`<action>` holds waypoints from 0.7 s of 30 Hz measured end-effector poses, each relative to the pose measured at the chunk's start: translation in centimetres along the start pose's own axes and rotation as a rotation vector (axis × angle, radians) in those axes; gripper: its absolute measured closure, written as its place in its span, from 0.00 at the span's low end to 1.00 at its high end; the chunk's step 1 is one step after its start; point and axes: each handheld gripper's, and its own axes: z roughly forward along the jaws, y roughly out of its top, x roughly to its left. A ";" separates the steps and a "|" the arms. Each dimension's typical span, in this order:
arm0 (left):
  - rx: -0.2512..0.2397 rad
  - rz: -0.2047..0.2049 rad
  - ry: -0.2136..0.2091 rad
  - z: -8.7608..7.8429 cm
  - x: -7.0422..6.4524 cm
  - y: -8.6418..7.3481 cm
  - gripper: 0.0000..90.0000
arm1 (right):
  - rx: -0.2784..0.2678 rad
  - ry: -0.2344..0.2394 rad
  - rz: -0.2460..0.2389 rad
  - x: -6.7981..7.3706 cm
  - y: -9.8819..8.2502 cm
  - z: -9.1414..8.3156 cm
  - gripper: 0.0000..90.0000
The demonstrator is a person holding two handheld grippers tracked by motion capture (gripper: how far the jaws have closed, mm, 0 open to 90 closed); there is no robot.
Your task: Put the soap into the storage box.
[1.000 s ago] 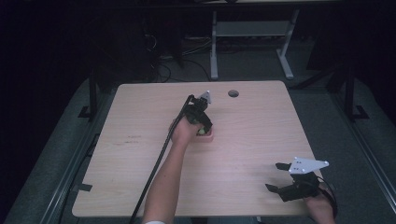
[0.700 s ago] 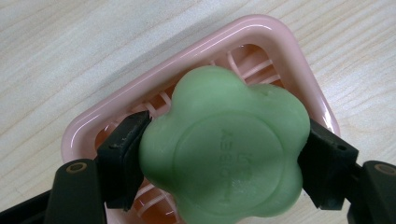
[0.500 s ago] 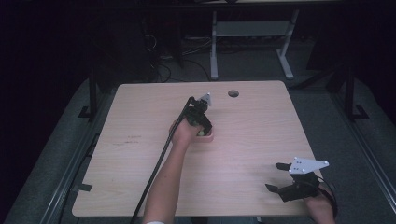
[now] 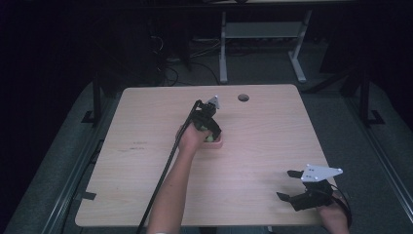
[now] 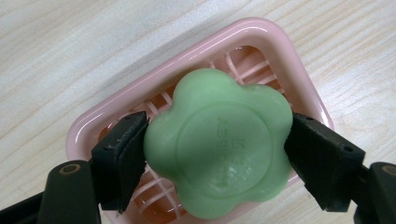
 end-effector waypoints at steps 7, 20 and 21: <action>-0.024 0.008 0.000 -0.4 -0.1 -0.2 0.23 | 0.004 0.000 0.006 0.0 0.0 0.0 0.15; -0.080 0.015 -0.023 -1.5 0.0 -0.8 0.23 | 0.010 -0.001 0.001 0.0 -0.1 0.1 0.15; -0.088 0.013 -0.026 -1.6 -0.1 -0.9 0.23 | 0.014 -0.001 0.006 0.0 -0.1 0.1 0.15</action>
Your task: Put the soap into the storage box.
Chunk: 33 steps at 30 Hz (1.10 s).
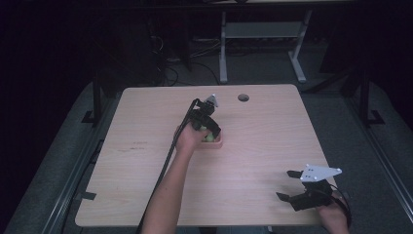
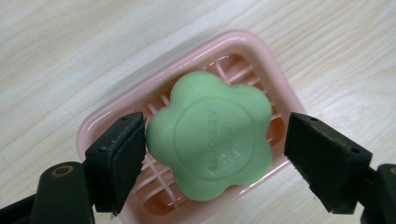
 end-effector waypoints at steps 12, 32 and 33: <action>-0.038 0.020 -0.007 -0.9 -0.2 -0.9 0.23 | 0.011 -0.003 0.003 0.0 -0.1 0.2 0.15; -0.095 0.014 -0.037 -2.7 0.6 -4.6 0.24 | 0.023 -0.013 0.004 -0.1 -0.3 0.4 0.15; -0.097 0.017 -0.035 -2.8 0.6 -4.9 0.24 | 0.024 -0.014 0.003 0.0 -0.3 0.4 0.15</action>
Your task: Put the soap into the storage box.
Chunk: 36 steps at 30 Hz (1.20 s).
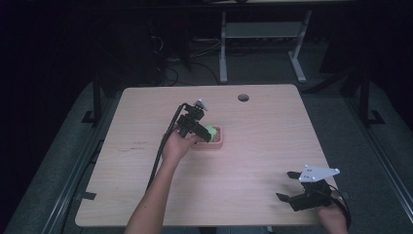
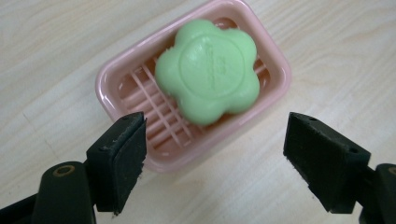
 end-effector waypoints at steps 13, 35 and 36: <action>-0.025 0.054 -0.014 -1.1 -1.3 -2.7 0.24 | 0.000 -0.006 0.001 0.0 0.0 0.0 0.15; -0.059 0.100 -0.028 -2.7 -2.3 -7.6 0.24 | 0.007 -0.017 0.011 0.0 -0.2 0.0 0.15; -0.068 0.090 -0.035 -2.6 -2.4 -7.9 0.24 | 0.007 -0.017 0.011 0.0 -0.2 0.0 0.15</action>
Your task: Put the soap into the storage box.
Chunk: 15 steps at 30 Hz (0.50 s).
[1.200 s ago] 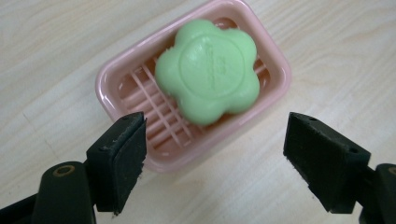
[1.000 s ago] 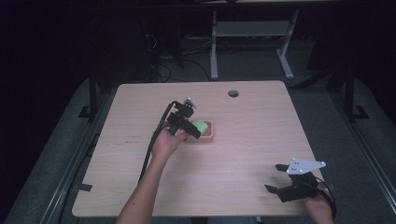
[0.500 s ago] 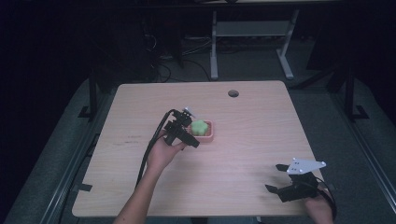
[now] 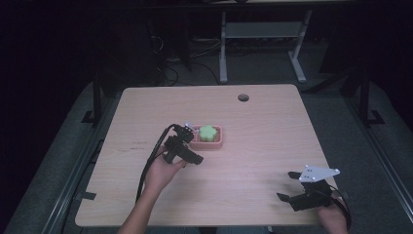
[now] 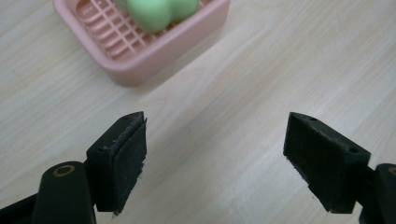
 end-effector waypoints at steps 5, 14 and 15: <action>-0.005 0.008 -0.003 -0.4 -0.1 -1.5 0.24 | 0.004 -0.001 0.002 0.0 0.0 0.0 0.15; -0.042 -0.006 -0.032 -0.8 -0.4 -5.2 0.24 | 0.008 -0.003 0.000 0.1 0.0 0.1 0.15; -0.052 -0.010 -0.036 -0.8 -0.5 -5.7 0.24 | 0.007 -0.003 0.000 0.1 0.0 0.1 0.15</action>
